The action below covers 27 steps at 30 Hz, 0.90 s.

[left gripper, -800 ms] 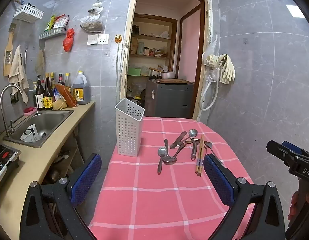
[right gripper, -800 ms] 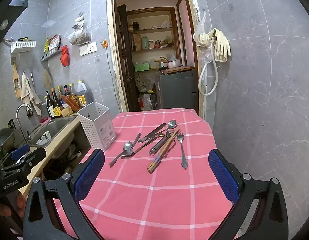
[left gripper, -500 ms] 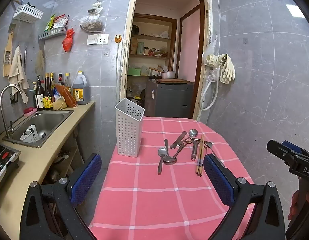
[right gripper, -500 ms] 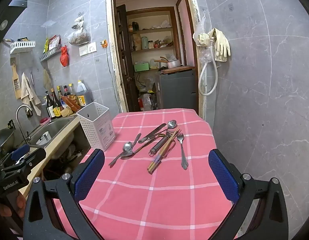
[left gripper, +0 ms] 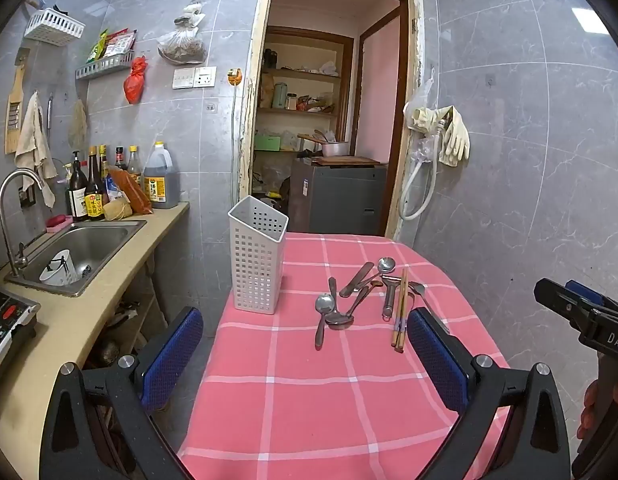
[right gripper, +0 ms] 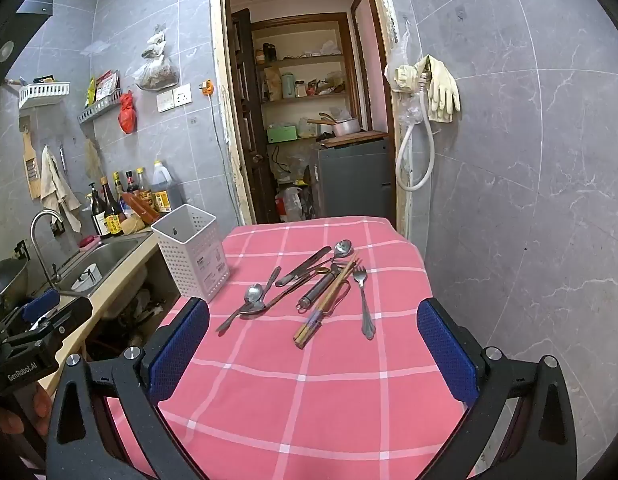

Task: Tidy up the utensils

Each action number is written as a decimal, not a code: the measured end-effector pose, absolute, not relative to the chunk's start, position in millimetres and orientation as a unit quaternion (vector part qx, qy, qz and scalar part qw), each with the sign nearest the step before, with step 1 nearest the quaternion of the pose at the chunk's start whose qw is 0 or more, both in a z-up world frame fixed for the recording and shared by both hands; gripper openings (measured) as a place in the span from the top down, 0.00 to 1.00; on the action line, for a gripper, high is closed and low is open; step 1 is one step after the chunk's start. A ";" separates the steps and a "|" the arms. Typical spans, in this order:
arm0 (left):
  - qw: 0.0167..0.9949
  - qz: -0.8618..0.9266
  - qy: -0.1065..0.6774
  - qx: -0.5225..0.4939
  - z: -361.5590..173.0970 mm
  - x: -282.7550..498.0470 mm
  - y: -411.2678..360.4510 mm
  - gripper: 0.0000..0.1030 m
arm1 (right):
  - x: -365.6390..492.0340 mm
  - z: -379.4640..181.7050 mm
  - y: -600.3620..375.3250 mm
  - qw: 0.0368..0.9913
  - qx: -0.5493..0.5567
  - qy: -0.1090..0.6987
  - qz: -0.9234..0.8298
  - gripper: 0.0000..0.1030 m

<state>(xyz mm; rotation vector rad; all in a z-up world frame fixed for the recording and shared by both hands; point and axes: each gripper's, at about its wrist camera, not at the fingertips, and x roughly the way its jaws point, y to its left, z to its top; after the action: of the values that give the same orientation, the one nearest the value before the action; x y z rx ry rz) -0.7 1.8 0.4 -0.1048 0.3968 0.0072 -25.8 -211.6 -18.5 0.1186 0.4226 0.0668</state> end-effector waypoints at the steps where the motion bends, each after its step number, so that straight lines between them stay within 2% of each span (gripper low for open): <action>1: 0.979 0.004 0.197 -0.052 0.3 -1.0 1.7 0.00 | -25.8 -18.4 -211.6 0.975 0.059 0.210 0.033 0.01; 27: 0.979 0.001 0.202 -0.030 0.2 21.9 2.6 0.00 | -21.4 -16.0 -217.4 0.976 0.069 0.201 0.040 0.01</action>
<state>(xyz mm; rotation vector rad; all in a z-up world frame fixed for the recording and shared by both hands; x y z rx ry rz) 21.9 2.6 0.2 -0.0606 0.4062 0.0022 -21.4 -217.4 -16.0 0.1397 0.4058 0.0800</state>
